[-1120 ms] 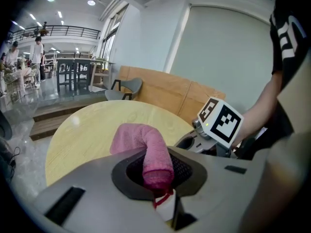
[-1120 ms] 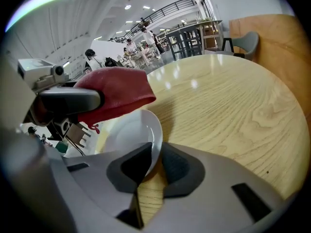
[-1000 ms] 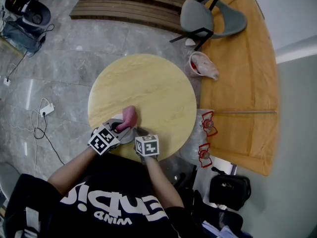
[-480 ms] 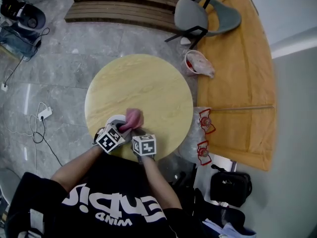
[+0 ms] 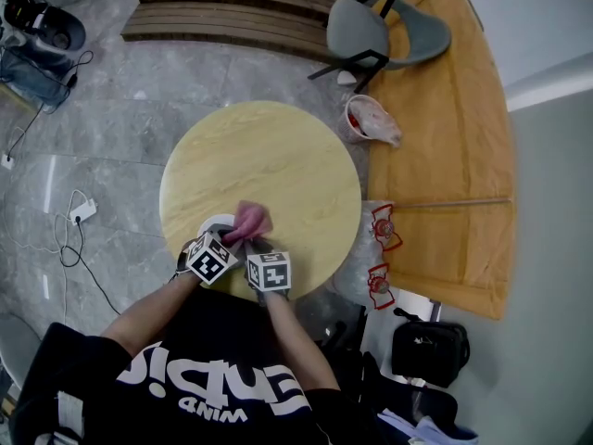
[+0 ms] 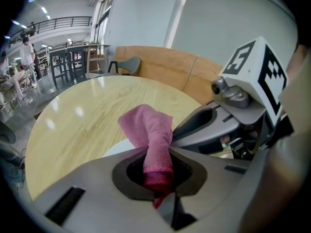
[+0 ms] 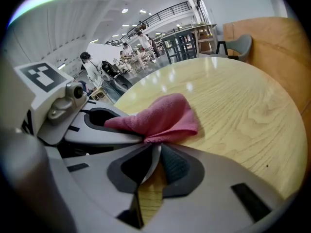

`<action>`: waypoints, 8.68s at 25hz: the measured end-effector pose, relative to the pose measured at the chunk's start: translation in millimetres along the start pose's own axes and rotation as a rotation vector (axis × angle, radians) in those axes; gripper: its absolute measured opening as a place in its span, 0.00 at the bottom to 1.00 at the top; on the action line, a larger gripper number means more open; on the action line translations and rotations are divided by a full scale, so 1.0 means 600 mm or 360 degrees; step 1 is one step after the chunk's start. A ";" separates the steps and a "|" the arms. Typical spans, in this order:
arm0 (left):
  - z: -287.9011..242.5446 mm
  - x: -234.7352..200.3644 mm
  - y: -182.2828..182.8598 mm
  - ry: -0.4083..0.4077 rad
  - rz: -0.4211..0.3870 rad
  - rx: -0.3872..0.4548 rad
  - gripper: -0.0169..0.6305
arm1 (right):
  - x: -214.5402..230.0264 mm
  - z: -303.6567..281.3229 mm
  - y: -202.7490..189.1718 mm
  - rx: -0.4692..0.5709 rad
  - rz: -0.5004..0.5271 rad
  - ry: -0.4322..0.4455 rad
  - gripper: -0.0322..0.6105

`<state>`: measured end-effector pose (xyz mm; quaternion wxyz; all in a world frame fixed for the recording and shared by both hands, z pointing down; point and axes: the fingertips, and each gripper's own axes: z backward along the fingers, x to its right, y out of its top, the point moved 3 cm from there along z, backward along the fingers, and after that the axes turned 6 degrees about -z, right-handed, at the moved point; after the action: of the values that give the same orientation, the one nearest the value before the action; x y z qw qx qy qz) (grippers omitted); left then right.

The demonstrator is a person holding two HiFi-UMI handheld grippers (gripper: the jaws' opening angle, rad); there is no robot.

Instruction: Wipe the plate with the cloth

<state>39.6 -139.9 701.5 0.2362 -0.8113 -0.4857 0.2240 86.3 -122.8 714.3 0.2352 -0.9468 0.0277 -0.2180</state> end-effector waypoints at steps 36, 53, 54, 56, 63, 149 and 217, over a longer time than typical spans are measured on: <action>0.076 -0.073 -0.061 0.0248 0.0075 -0.0085 0.10 | 0.003 0.005 -0.002 0.0093 -0.0144 -0.0023 0.17; 0.129 -0.018 0.005 0.0135 0.0128 0.0091 0.10 | 0.002 0.013 -0.008 0.0123 -0.0219 -0.0017 0.17; 0.124 -0.010 0.007 0.0111 0.0128 0.0085 0.10 | 0.003 0.015 -0.009 0.0125 -0.0221 -0.0013 0.17; 0.112 0.005 0.006 0.0063 0.0114 0.0060 0.10 | 0.003 0.017 -0.013 0.0124 -0.0242 0.0006 0.17; 0.058 0.052 0.000 -0.0108 0.0045 -0.0039 0.10 | 0.004 0.015 -0.022 0.0110 -0.0243 0.0019 0.17; 0.057 0.099 -0.066 -0.0266 0.0069 -0.0114 0.10 | -0.007 0.016 -0.024 0.0091 -0.0091 -0.0056 0.16; 0.197 -0.091 -0.074 0.0183 0.0160 0.0030 0.10 | 0.011 0.068 0.021 0.0184 -0.0088 0.0033 0.16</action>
<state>-84.1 -150.4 642.6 0.2598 -0.8439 -0.4279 0.1931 110.3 -117.4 678.9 0.2832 -0.9296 -0.0087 -0.2356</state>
